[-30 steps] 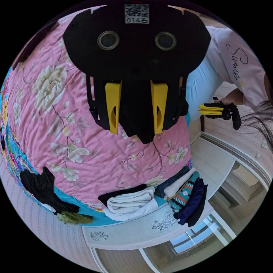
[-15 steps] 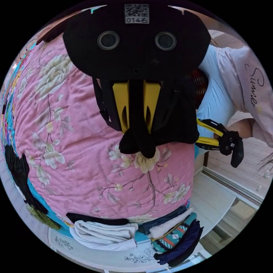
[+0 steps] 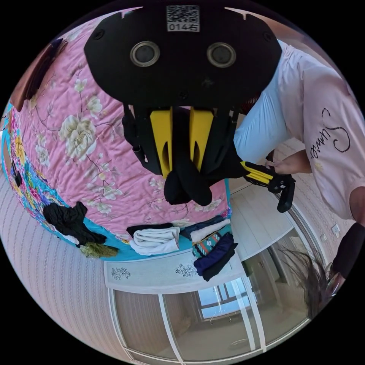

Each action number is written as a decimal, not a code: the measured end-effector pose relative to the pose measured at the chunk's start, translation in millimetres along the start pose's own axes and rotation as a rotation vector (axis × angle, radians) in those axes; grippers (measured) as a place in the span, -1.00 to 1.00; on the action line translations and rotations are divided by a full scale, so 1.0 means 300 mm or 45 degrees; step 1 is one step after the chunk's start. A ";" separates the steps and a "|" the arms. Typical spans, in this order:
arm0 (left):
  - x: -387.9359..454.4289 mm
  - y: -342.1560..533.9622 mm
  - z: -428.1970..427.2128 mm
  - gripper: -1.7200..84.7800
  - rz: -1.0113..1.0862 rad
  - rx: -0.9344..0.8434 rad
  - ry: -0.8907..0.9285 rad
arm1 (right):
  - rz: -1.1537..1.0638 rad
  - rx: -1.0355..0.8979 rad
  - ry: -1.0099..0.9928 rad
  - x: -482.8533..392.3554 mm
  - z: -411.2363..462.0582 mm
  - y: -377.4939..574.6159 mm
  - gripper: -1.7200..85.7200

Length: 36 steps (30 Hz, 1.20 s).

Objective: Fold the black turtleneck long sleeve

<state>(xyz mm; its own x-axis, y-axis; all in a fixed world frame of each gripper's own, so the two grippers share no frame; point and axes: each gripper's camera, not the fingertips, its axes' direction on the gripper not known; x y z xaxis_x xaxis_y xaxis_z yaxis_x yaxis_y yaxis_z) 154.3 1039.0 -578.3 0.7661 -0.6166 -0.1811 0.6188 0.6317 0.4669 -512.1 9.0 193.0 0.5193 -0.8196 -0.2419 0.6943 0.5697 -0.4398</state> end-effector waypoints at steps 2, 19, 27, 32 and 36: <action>-0.018 -0.031 -0.068 -0.98 0.012 0.036 -0.079 | -0.021 0.051 -0.017 -0.013 -0.022 -0.057 -0.79; -0.973 -0.838 0.129 -0.80 -0.469 0.101 -0.577 | 0.371 0.025 0.212 0.470 0.433 -1.206 -0.67; -0.807 -0.671 0.389 -0.82 -0.340 0.113 -0.481 | 0.124 -0.059 0.108 0.419 0.578 -0.660 -0.69; -0.404 -0.577 0.356 -0.84 0.001 0.189 -0.407 | 0.117 -0.200 0.151 0.262 0.288 0.025 -0.70; 0.026 -0.520 0.412 -0.86 0.259 0.244 -0.169 | 0.251 -0.278 0.384 0.103 0.012 0.523 -0.71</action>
<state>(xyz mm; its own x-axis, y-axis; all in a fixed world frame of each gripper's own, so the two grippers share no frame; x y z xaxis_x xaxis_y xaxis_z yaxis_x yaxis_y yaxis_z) 42.5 877.6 -545.7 0.8338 -0.5505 0.0413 0.4014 0.6560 0.6392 -385.3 73.2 119.5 0.4396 -0.6959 -0.5678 0.4574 0.7175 -0.5253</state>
